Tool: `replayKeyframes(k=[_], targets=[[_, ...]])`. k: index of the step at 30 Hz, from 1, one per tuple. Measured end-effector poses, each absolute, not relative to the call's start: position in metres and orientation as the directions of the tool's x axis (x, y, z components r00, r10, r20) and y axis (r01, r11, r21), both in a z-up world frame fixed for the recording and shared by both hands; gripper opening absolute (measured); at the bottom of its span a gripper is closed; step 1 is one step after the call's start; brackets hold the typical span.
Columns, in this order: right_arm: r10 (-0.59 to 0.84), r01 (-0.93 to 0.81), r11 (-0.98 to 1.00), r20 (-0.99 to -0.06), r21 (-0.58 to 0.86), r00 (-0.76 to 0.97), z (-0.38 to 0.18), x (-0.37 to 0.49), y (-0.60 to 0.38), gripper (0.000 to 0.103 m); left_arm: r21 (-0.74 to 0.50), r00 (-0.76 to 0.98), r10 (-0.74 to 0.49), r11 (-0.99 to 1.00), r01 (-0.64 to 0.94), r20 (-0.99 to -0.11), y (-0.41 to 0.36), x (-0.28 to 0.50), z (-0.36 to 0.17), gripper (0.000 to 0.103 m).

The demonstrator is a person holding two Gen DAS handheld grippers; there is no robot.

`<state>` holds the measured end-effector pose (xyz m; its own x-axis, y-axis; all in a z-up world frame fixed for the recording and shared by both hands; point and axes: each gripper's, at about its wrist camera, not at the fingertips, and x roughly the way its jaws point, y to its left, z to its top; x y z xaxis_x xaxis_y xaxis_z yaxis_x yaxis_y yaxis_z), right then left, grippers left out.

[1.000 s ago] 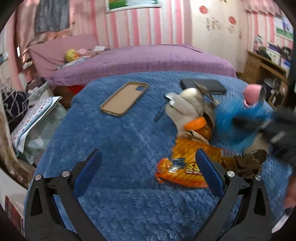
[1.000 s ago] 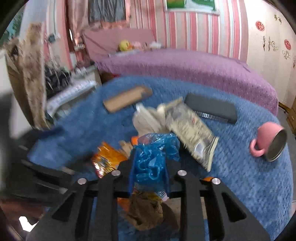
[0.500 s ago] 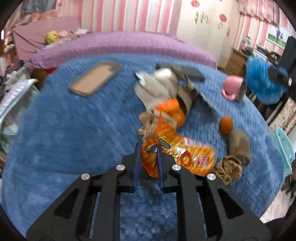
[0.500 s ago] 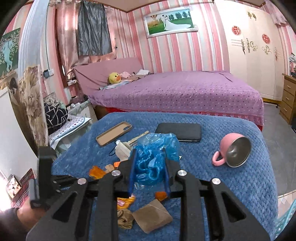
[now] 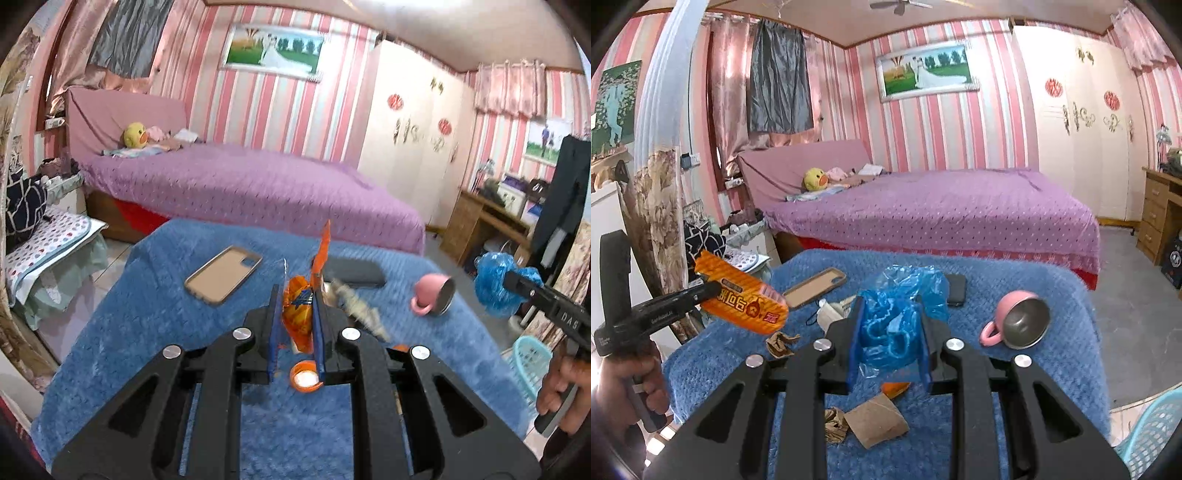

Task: Collect trash
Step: 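Carry the orange snack bag in the left tool while the right tool carries the blue bag to the basket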

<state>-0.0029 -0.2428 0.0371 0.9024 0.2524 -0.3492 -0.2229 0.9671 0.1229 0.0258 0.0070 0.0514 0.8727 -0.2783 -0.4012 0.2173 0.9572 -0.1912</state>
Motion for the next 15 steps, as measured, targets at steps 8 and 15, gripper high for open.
replayKeyframes(k=[8, 15], targets=[[0.177, -0.151, 0.983, -0.311, 0.105, 0.934, 0.051, -0.026, -0.266, 0.025, -0.268, 0.887, -0.345, 0.925, 0.268, -0.306, -0.005, 0.008, 0.070, 0.013], [0.123, -0.081, 0.987, -0.332, 0.139, 0.935, 0.038, -0.027, -0.292, 0.025, -0.234, 0.862, -0.376, 0.922, 0.309, -0.340, -0.030, 0.005, 0.065, 0.013]])
